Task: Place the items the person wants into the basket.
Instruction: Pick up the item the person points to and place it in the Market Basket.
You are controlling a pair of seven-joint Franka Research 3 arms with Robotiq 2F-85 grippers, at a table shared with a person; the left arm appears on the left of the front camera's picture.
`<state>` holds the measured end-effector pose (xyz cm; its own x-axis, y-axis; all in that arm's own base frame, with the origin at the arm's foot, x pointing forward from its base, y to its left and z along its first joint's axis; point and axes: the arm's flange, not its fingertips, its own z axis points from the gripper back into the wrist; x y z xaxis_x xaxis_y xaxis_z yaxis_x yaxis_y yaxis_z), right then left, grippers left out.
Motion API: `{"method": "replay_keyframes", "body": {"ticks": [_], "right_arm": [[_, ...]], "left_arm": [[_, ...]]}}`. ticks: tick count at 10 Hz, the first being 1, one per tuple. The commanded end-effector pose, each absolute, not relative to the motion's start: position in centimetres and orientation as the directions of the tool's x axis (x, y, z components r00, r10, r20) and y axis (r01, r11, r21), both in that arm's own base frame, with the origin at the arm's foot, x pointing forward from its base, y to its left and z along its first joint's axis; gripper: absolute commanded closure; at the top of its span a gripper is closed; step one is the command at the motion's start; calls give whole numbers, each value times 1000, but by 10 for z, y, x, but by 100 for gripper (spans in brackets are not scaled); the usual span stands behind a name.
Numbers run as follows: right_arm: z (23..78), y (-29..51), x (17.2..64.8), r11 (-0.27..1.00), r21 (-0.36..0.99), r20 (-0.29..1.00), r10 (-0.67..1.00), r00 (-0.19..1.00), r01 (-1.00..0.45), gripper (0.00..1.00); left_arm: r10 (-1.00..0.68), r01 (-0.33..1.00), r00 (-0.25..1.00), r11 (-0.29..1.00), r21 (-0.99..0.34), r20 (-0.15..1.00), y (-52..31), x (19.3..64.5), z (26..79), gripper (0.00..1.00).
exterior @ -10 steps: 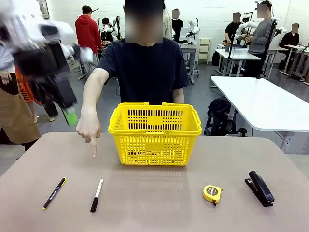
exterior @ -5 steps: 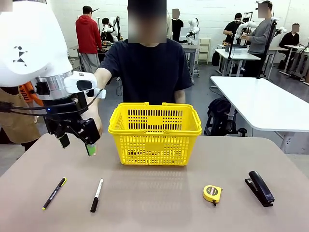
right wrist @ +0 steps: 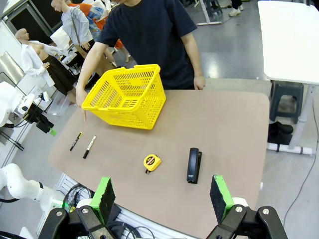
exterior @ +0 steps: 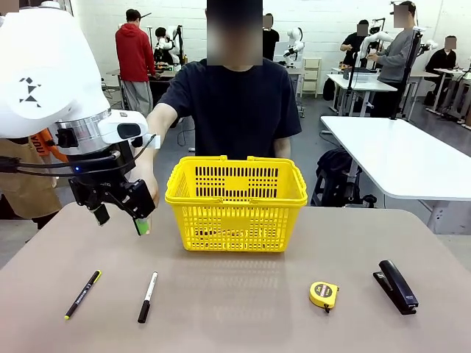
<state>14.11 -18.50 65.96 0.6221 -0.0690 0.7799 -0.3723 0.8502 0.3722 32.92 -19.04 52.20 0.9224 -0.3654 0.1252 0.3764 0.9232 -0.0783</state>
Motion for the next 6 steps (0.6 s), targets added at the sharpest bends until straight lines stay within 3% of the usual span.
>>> {"method": "replay_keyframes", "body": {"ticks": [1, 4, 6], "right_arm": [[659, -185, 140, 848, 373, 783, -69, 619, -377, 0], [659, -185, 140, 848, 373, 783, -69, 619, -377, 0], [659, -185, 140, 848, 373, 783, -69, 619, -377, 0]], "left_arm": [[-367, 376, 923, 925, -62, 114, -189, 329, 524, 0], [-369, 380, 921, 922, -79, 124, -191, 329, 522, 0], [-327, 331, 939, 944, -18, 103, -206, 325, 495, 0]]}}
